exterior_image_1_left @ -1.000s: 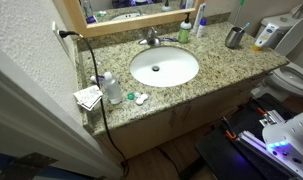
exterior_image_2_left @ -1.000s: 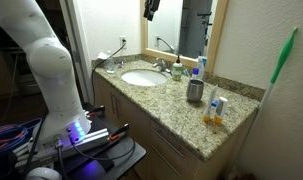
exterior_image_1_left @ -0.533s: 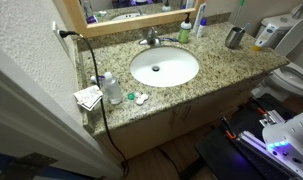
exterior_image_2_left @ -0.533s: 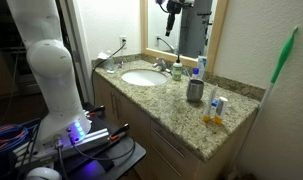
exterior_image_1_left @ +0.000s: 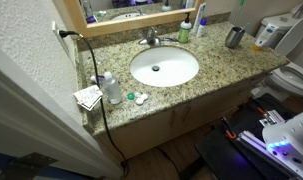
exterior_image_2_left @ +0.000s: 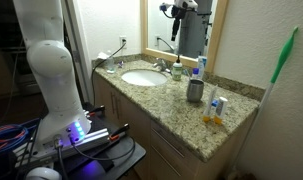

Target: Move the pump bottle to the left side of the counter

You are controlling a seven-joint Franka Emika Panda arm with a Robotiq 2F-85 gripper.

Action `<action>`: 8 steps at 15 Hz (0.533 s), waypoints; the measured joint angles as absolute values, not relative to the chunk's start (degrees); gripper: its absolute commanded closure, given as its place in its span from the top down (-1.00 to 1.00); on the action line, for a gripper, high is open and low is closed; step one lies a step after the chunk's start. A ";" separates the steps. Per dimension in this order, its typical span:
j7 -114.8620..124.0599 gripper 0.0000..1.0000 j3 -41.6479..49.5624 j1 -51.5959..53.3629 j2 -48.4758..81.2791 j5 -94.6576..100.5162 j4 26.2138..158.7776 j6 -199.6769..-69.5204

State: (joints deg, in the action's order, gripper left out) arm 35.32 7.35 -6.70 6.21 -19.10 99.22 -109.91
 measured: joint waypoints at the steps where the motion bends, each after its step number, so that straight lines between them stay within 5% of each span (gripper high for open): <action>1: 36.10 1.00 7.29 -6.42 8.05 -19.20 99.18 -112.17; 8: 41.51 1.00 6.04 -4.63 19.92 -22.77 94.94 -122.65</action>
